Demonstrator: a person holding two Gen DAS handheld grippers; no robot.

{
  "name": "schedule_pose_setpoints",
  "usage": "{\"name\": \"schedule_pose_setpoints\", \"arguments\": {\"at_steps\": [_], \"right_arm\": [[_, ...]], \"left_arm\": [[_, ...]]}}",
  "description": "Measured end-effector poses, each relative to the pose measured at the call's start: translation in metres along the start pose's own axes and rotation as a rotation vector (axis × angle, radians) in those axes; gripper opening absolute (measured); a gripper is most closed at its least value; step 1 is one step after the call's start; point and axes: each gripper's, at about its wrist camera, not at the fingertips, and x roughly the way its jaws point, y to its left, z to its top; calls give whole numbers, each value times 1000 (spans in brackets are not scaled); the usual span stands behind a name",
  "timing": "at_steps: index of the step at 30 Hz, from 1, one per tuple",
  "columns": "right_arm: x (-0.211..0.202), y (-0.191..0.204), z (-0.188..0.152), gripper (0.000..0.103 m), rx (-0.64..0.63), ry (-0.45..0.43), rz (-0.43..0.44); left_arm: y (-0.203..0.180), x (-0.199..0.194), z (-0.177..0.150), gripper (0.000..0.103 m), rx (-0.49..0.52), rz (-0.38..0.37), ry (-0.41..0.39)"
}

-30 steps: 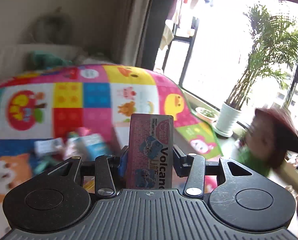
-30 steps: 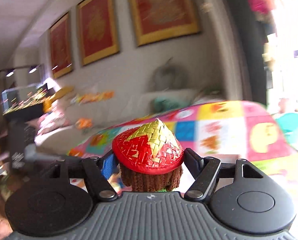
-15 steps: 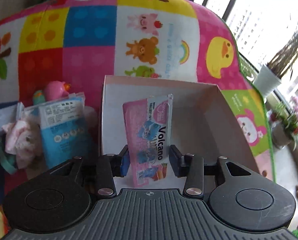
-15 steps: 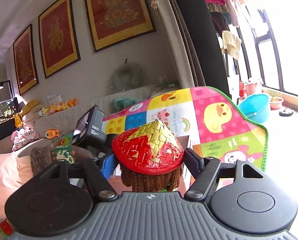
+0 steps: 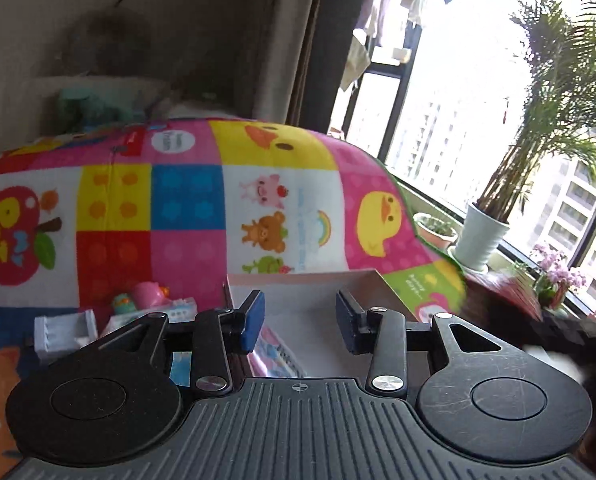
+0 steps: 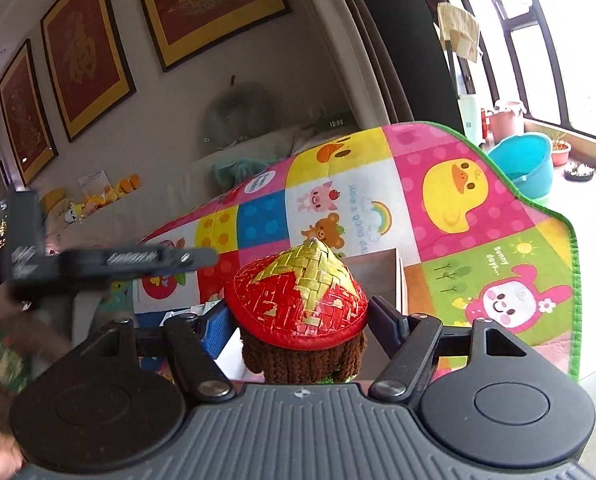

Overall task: Organize objects
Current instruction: 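Carry the Volcano package and crocheted doll into the pink box and release both, then grasp the yellow cheese toy with the left gripper while the right grasps the bread bun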

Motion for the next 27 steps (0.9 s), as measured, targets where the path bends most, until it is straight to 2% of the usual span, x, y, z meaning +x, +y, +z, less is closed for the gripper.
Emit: {"name": "schedule_pose_setpoints", "arguments": {"at_steps": [2, 4, 6, 9, 10, 13, 18, 20, 22, 24, 27], "right_arm": [[35, 2, 20, 71, 6, 50, 9], [77, 5, 35, 71, 5, 118, -23], [126, 5, 39, 71, -6, 242, -70], [186, 4, 24, 71, -5, 407, -162], [198, 5, 18, 71, -1, 426, -186], [212, 7, 2, 71, 87, 499, -147], [216, 9, 1, 75, 223, 529, -119], [214, 8, 0, 81, 245, 531, -108], [208, 9, 1, 82, 241, 516, -90], [192, 13, 4, 82, 212, 472, -70], [153, 32, 10, 82, 87, 332, -54]], "left_arm": [[5, -20, -26, 43, 0, -17, 9], [13, -35, -52, 43, 2, -16, 40], [24, -49, -75, 43, 3, 1, 73], [39, -69, -104, 43, 15, 29, 108], [46, -77, -112, 43, 10, 38, 115], [69, -88, -130, 43, -46, 59, 146], [95, -95, -146, 42, -139, 98, 142], [100, -95, -148, 41, -173, 109, 132], [103, -97, -147, 41, -186, 130, 111], [104, -100, -142, 41, -177, 177, 84], [105, -98, -133, 41, -129, 242, 77]]}}
